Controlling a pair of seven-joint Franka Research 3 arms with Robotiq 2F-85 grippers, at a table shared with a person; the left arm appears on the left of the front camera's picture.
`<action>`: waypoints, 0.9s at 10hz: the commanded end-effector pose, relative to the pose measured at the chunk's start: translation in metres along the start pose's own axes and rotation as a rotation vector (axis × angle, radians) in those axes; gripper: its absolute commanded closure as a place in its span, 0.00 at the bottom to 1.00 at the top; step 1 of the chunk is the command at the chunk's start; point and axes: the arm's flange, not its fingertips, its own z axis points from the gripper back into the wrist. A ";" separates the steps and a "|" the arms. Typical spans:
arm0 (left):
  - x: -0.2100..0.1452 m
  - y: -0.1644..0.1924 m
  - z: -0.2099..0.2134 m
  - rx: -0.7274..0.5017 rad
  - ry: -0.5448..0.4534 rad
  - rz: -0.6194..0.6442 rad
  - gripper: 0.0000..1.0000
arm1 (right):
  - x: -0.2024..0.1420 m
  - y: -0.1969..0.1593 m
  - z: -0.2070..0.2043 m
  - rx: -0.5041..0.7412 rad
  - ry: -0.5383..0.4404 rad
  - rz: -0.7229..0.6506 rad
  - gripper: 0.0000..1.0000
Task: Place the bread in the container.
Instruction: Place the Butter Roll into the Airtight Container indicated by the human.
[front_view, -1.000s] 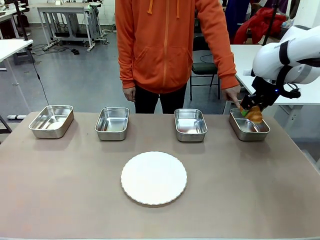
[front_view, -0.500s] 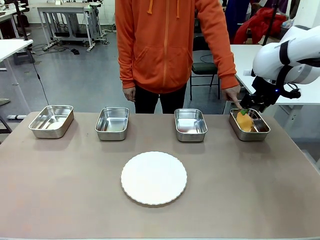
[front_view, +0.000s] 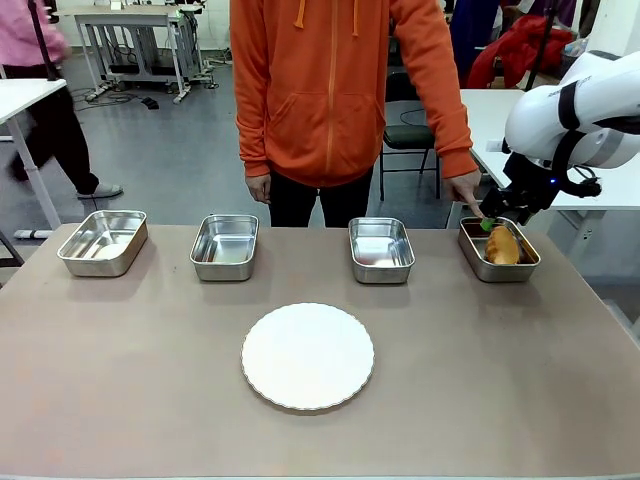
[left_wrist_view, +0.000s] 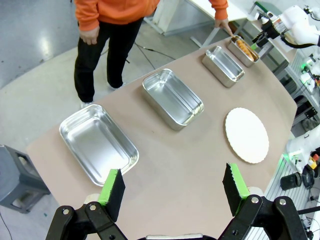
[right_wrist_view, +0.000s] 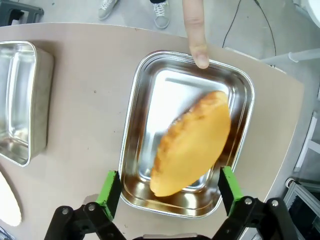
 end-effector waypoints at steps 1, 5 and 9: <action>-0.001 0.000 0.001 -0.010 -0.009 -0.012 0.00 | 0.000 0.000 0.000 -0.001 -0.002 0.001 0.00; -0.001 0.000 0.001 -0.010 -0.009 -0.012 0.00 | -0.022 0.023 0.044 -0.033 -0.088 -0.032 0.00; -0.001 0.000 0.001 -0.010 -0.009 -0.012 0.00 | -0.080 0.089 0.103 -0.021 -0.115 -0.035 0.00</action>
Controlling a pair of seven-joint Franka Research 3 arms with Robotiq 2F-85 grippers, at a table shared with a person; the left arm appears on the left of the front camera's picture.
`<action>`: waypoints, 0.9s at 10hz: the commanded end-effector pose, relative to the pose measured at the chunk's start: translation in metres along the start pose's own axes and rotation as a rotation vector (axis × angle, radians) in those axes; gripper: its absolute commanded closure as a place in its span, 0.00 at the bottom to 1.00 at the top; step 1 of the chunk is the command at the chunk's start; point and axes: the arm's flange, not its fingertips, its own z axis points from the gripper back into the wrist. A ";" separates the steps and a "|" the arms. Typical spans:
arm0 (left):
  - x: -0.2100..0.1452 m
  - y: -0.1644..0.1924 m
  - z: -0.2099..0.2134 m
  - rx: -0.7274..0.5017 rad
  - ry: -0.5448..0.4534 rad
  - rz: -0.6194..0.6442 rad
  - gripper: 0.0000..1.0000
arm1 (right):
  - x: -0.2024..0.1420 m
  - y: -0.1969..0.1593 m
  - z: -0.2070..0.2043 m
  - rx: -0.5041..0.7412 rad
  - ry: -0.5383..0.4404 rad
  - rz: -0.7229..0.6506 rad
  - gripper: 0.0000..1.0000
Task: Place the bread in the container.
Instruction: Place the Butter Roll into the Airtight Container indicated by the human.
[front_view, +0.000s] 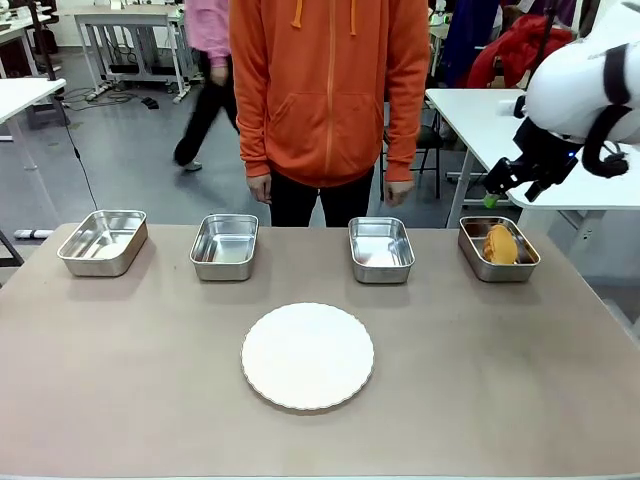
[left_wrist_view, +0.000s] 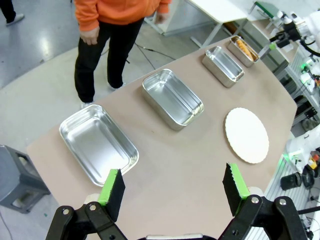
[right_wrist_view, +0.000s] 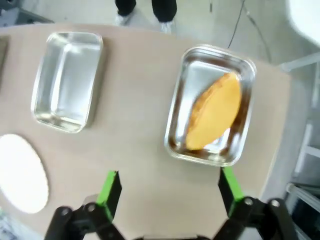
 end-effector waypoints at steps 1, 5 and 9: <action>-0.001 0.000 0.001 -0.010 -0.009 -0.011 0.00 | -0.034 0.038 0.012 -0.014 0.047 -0.006 0.00; -0.001 0.000 0.001 -0.010 -0.009 -0.011 0.00 | -0.086 0.098 0.023 -0.039 0.093 -0.025 0.00; -0.001 0.000 0.001 -0.010 -0.009 -0.011 0.00 | -0.110 0.104 0.012 -0.027 0.084 -0.003 0.00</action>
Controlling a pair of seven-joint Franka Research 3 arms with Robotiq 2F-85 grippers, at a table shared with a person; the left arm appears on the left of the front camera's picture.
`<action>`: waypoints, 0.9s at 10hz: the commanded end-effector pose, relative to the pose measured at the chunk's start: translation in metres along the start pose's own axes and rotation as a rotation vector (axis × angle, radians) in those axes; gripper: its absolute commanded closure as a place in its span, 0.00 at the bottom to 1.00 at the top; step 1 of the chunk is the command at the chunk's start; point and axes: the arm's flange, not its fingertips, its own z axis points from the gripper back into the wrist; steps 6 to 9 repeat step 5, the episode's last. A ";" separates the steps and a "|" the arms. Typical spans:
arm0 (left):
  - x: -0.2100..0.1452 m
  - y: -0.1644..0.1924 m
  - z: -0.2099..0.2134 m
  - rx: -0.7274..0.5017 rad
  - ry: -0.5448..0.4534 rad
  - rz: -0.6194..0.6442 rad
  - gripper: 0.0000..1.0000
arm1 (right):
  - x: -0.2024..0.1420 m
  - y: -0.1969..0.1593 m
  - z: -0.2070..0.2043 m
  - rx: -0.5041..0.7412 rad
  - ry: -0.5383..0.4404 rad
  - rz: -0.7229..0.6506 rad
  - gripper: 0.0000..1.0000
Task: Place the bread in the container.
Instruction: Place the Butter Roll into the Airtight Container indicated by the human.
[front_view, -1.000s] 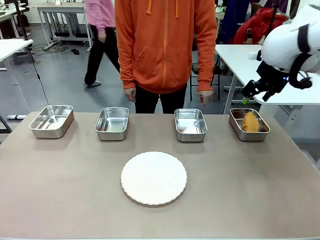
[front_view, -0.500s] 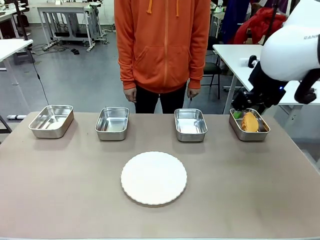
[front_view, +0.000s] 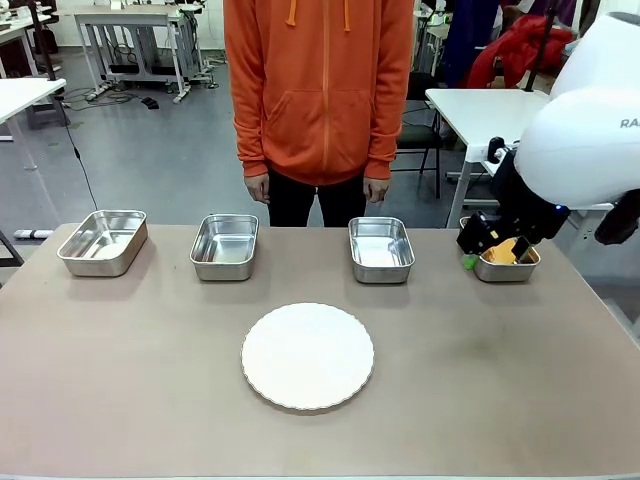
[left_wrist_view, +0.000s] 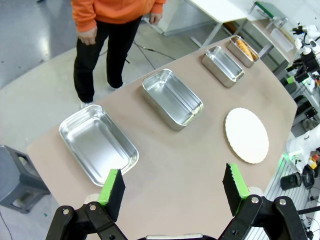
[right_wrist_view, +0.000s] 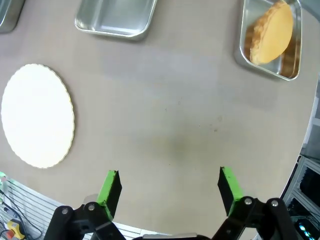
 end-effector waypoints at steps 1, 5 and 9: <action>-0.001 0.000 0.001 -0.010 -0.009 -0.011 0.00 | 0.004 0.001 0.003 0.001 -0.004 0.002 0.00; -0.001 0.000 0.001 -0.010 -0.009 -0.011 0.00 | 0.004 0.001 0.003 0.001 -0.004 0.002 0.00; -0.001 0.000 0.001 -0.010 -0.009 -0.011 0.00 | 0.004 0.001 0.003 0.001 -0.004 0.002 0.00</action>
